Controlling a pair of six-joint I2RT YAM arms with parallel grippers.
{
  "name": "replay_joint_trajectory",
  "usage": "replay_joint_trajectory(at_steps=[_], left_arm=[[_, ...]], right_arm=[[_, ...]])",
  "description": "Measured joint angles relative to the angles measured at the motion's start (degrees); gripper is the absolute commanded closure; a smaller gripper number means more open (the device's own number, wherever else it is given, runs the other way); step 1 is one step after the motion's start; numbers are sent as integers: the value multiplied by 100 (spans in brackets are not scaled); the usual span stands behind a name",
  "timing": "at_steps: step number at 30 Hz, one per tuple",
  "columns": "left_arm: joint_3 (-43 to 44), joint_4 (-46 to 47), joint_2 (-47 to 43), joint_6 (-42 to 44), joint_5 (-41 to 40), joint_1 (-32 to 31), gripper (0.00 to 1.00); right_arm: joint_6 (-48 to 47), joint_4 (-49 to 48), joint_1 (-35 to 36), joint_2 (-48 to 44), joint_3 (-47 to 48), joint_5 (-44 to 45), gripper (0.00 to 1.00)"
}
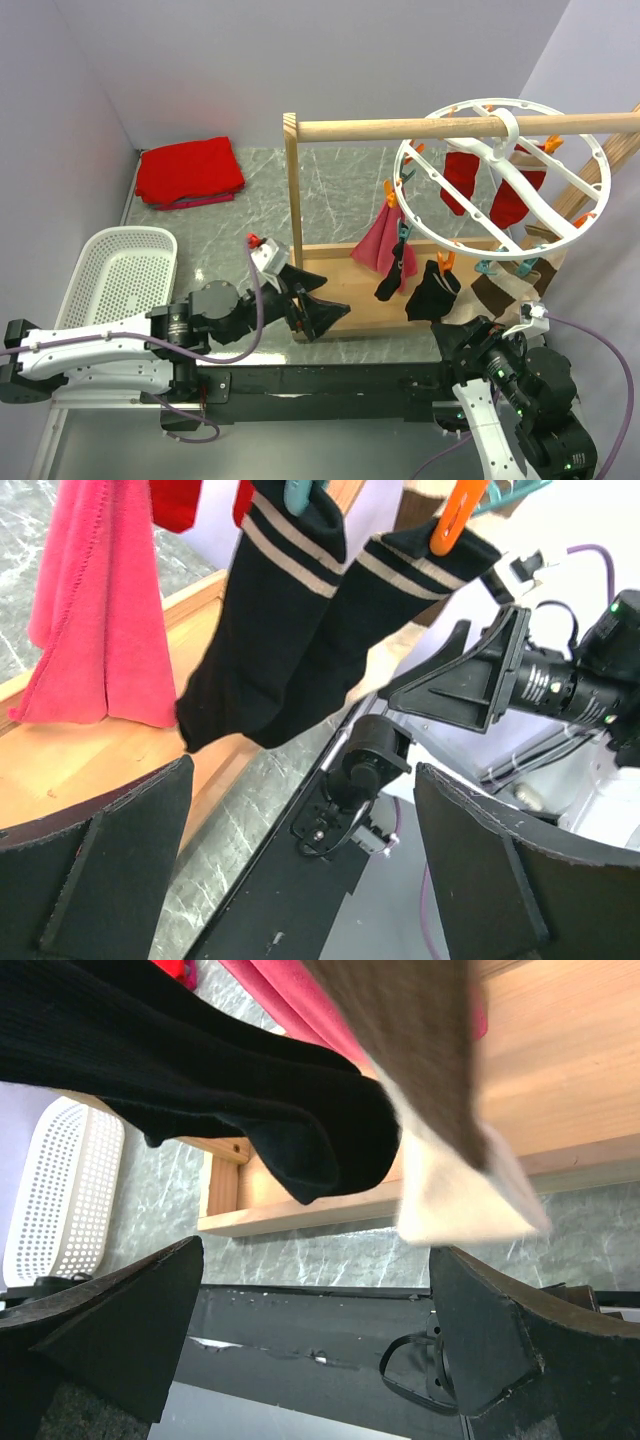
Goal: Remove the socks clipped to the hanger
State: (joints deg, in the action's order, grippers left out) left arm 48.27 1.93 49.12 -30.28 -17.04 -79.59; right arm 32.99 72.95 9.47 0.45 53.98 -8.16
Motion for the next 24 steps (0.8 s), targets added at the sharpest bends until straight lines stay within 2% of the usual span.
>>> replay_joint_trajectory(at_steps=[10, 16, 20, 22, 24], left_arm=[[-481, 13, -658, -352, -385, 0, 4], [-498, 144, -625, -354, -264, 0, 4], [-494, 457, -330, -306, 35, 0, 2], [-463, 581, -68, -243, 234, 0, 6], [-404, 699, 234, -188, 474, 0, 14]], right_arm=[[-17, 0, 2, 0, 11, 20, 0], [-76, 42, 2, 7, 168, 17, 0], [-205, 122, 2, 46, 643, -42, 0], [-313, 122, 2, 48, 918, -131, 0], [-420, 118, 2, 48, 1178, -214, 0]])
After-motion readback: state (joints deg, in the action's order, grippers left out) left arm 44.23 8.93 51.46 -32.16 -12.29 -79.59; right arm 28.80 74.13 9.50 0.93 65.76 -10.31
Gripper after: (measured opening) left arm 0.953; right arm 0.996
